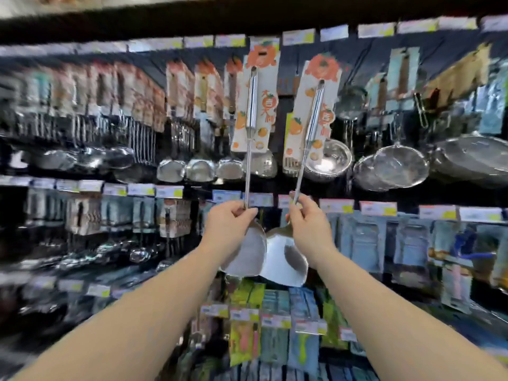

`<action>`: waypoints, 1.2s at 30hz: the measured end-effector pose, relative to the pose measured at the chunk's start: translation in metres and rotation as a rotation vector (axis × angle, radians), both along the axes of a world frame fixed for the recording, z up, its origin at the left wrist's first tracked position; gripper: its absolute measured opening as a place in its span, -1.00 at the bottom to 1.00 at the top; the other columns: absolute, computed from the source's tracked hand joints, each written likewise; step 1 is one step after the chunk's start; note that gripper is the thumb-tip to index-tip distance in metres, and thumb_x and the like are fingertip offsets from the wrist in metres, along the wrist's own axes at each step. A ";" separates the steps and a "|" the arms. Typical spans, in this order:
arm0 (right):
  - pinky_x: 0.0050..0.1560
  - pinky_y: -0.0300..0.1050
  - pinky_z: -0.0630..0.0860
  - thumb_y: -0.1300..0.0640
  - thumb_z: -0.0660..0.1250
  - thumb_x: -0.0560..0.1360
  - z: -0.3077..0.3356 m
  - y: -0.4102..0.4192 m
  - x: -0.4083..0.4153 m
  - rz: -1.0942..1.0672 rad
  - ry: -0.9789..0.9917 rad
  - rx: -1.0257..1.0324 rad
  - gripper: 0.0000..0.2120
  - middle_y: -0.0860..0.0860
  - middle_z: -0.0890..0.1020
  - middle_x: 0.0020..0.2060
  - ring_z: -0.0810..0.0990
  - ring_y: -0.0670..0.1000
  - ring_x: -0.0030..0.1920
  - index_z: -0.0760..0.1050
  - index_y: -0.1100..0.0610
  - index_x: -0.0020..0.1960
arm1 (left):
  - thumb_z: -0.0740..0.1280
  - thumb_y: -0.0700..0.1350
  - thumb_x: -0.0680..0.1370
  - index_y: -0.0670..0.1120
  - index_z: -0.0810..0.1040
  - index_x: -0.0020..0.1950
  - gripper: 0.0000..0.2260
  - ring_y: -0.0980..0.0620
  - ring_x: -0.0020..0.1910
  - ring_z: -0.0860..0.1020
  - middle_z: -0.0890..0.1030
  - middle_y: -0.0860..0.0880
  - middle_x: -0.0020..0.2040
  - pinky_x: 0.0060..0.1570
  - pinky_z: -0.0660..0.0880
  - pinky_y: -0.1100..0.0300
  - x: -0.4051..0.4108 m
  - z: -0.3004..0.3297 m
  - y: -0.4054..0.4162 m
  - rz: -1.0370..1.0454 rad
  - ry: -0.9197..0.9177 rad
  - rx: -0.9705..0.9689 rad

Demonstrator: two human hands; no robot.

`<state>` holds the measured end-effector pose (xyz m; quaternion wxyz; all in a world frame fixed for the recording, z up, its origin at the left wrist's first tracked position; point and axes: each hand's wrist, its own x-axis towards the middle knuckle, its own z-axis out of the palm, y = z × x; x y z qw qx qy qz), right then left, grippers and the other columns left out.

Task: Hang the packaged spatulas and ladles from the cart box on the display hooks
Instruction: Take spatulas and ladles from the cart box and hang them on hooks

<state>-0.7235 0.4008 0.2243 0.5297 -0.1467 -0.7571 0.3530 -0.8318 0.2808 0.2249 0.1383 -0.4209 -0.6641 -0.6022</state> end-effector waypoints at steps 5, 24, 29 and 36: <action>-0.40 -0.38 0.33 0.12 0.14 0.64 0.032 -0.063 -0.080 0.073 0.034 0.034 -0.76 -0.03 0.52 -0.32 0.42 -0.10 -0.37 0.46 0.12 0.26 | 0.39 -0.09 0.51 -0.05 0.62 -0.07 -0.95 0.05 -0.30 0.46 0.57 -0.05 -0.29 -0.24 0.40 0.23 -0.066 0.032 -0.069 0.043 0.048 0.060; -0.29 -0.30 0.37 0.11 0.17 0.62 0.085 -0.175 -0.324 0.229 0.075 0.086 -0.76 -0.04 0.57 -0.34 0.43 -0.12 -0.38 0.52 0.07 0.22 | 0.41 -0.07 0.50 -0.04 0.45 0.36 -0.57 0.04 -0.14 0.59 0.64 -0.03 -0.16 -0.10 0.48 0.21 -0.307 0.067 -0.181 0.204 0.025 0.183; -0.17 -0.16 0.39 0.08 0.18 0.61 0.100 -0.156 -0.382 0.167 0.065 0.158 -0.81 -0.10 0.57 -0.38 0.49 -0.11 -0.32 0.54 0.00 0.13 | 0.39 -0.04 0.51 0.00 0.54 0.27 -0.66 0.08 -0.12 0.56 0.63 0.06 -0.18 -0.20 0.36 0.30 -0.362 0.071 -0.164 0.261 0.051 0.216; -0.30 -0.21 0.37 0.05 0.20 0.60 0.130 -0.108 -0.475 0.156 0.069 0.144 -0.68 -0.09 0.61 -0.34 0.48 -0.13 -0.38 0.46 0.03 0.34 | 0.39 -0.05 0.50 0.01 0.54 0.28 -0.66 0.15 -0.22 0.54 0.59 0.11 -0.28 -0.17 0.41 0.21 -0.444 0.102 -0.134 0.273 0.062 0.276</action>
